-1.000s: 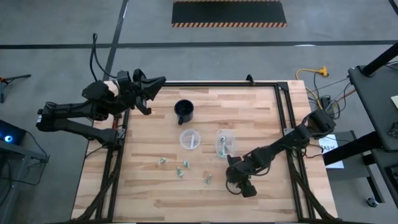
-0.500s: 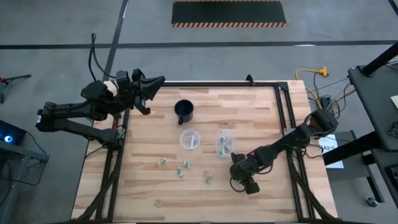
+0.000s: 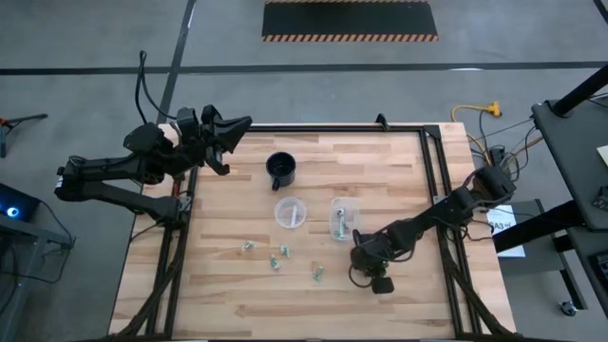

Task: Pick and place Stevia / Truvia into bins
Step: Put the truvia packet into the oval transparent container, then put the stevia packet into the round transparent container

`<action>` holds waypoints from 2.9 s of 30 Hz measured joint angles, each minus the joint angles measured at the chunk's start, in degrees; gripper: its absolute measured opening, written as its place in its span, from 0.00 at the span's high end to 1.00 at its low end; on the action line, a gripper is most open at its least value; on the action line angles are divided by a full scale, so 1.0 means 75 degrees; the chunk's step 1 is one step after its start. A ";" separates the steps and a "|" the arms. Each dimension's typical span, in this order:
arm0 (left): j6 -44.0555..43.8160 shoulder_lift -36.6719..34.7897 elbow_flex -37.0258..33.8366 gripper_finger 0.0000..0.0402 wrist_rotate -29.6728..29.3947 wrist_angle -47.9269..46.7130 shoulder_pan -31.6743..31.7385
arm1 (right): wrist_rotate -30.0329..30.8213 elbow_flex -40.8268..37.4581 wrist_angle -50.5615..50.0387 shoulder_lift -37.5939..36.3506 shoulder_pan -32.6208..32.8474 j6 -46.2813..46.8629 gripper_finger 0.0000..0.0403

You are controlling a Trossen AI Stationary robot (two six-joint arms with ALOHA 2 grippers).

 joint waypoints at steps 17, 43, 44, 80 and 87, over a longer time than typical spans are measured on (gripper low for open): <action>0.0002 0.0023 0.0002 1.00 0.0002 0.0007 -0.0001 | 0.0309 -0.0046 -0.0281 -0.1175 -0.0699 -0.0258 0.98; 0.0005 0.0023 0.0002 1.00 0.0000 -0.0002 -0.0002 | 0.0530 -0.0033 0.0477 -0.2757 -0.2302 -0.0056 0.97; 0.0006 0.0023 0.0002 1.00 0.0000 -0.0002 -0.0002 | 0.0542 -0.0033 0.0571 -0.2753 -0.2384 -0.0049 0.97; 0.0028 0.0032 0.0002 1.00 0.0000 -0.0008 -0.0001 | 0.0536 -0.0004 0.0899 -0.2843 -0.3157 0.0077 0.61; 0.0020 0.0020 0.0002 1.00 0.0207 -0.0362 0.0000 | 0.0536 -0.0004 0.1601 -0.2843 -0.3151 0.0088 0.65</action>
